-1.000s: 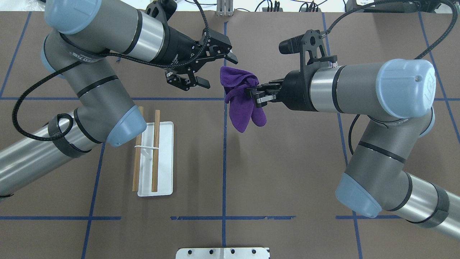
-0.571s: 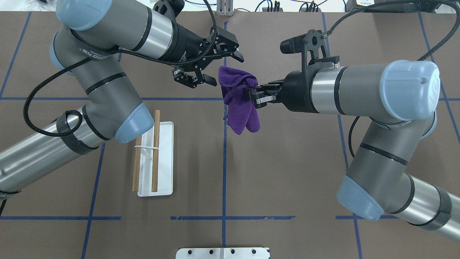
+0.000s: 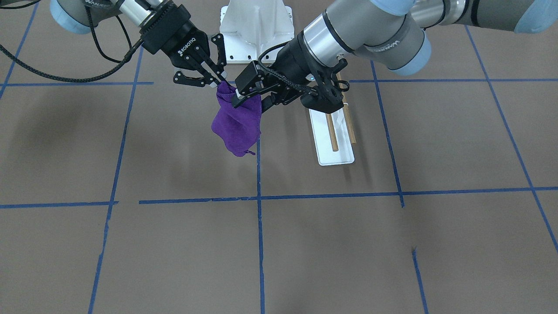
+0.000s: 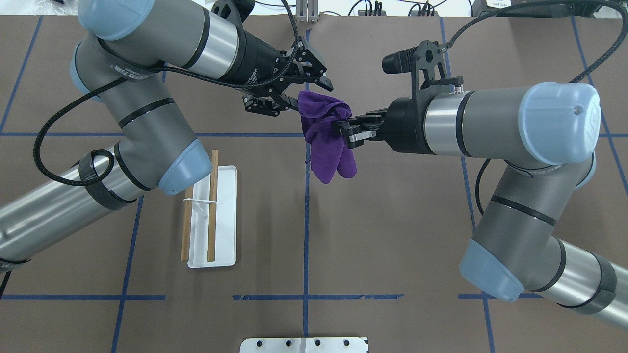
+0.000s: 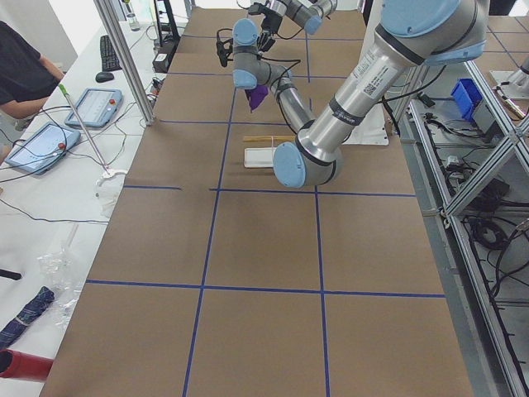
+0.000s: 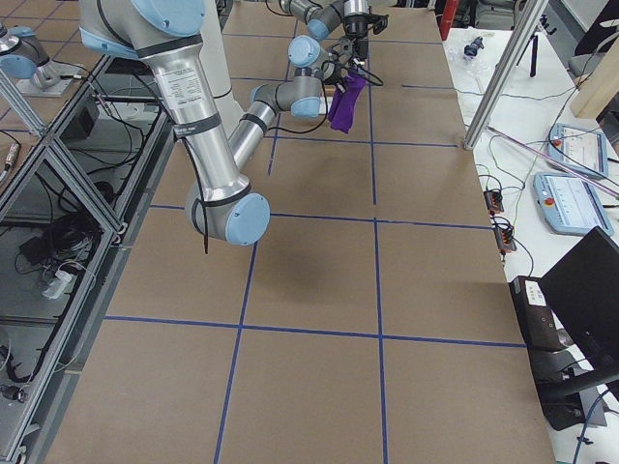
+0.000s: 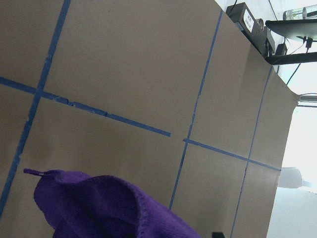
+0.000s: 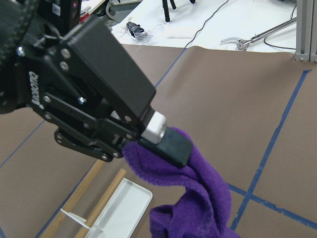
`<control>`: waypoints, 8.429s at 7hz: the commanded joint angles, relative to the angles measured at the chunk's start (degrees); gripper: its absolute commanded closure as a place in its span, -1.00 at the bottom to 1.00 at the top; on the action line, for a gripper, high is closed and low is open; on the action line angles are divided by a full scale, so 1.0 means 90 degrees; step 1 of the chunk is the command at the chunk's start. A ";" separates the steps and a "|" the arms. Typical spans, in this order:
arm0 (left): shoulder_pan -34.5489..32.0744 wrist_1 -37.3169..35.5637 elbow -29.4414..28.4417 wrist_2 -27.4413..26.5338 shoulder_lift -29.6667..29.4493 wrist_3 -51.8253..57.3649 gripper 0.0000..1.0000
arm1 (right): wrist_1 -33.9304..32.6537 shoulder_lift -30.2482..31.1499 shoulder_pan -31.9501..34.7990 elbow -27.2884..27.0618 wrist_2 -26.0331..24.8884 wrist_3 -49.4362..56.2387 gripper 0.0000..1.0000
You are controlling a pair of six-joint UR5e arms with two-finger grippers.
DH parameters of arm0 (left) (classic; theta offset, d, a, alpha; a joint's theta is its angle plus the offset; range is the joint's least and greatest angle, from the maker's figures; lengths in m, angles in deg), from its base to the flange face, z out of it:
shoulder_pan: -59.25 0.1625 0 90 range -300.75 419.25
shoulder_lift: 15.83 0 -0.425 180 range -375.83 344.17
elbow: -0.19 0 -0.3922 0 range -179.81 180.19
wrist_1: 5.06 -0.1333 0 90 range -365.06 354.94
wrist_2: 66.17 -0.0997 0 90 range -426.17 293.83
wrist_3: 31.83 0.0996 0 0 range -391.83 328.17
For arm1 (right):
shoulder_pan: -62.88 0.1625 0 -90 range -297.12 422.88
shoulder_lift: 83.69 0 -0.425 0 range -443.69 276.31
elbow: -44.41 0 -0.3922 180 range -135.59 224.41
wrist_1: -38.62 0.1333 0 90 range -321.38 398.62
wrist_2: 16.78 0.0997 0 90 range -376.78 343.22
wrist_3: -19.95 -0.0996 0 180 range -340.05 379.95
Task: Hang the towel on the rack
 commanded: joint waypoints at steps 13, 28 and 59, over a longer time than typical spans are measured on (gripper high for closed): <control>-0.0009 -0.0117 0.0292 0.0001 -0.0101 -0.0110 1.00 | -0.4677 0.0780 0.0542 -0.2216 0.0400 0.0097 -1.00; 0.1514 -0.7302 0.4903 -0.3183 0.1235 -0.0209 1.00 | -0.7324 0.1979 0.5691 0.0586 0.2851 0.7432 -1.00; -0.5400 -0.5635 0.0030 0.0508 0.4800 1.2076 -1.00 | -0.4277 0.3621 0.6062 0.2128 0.3789 0.6816 -1.00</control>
